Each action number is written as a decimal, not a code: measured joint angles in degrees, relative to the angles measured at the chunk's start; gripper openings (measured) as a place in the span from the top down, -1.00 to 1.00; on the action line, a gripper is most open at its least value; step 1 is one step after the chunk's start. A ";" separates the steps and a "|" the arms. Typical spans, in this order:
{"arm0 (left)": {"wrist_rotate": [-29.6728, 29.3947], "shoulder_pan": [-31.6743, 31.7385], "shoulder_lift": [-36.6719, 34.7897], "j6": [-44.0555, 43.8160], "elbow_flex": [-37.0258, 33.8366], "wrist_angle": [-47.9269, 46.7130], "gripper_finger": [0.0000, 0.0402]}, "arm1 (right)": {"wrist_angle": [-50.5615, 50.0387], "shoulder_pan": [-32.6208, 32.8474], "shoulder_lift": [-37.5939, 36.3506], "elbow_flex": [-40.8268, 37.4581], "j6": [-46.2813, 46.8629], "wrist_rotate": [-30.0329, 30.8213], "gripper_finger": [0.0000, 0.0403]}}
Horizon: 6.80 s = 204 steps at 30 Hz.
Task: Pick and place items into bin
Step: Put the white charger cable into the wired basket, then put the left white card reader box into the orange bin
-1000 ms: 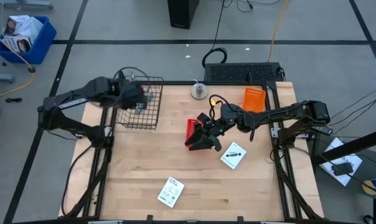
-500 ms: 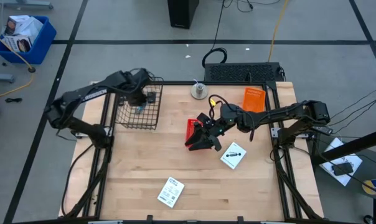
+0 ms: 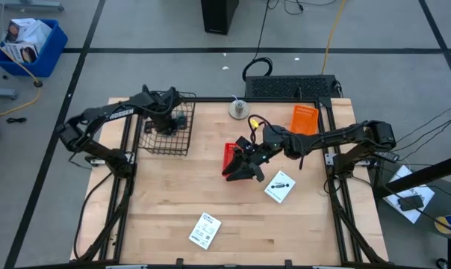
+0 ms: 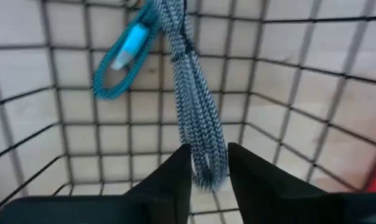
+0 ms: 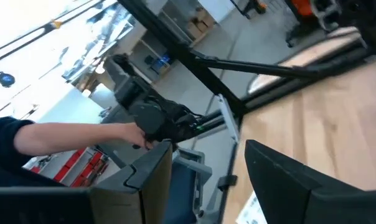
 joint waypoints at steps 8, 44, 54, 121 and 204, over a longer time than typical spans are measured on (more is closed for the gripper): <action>-0.51 -0.07 -0.11 0.11 0.02 0.24 0.29 | -11.81 -0.04 0.00 0.00 -1.75 2.12 0.03; -6.39 -39.06 -29.72 -20.38 0.20 17.90 0.96 | -15.76 6.15 0.00 -9.04 -0.04 3.89 0.03; -6.28 -55.65 -15.26 -21.34 0.15 17.98 0.96 | -21.46 14.66 0.00 -10.03 1.68 18.83 0.03; -6.50 -72.90 21.99 -50.06 0.04 47.74 0.98 | -13.35 21.78 26.51 6.10 30.42 21.51 0.03; -0.79 -66.16 23.87 -30.82 0.15 48.18 0.98 | -23.78 19.58 25.70 5.99 22.98 27.02 1.00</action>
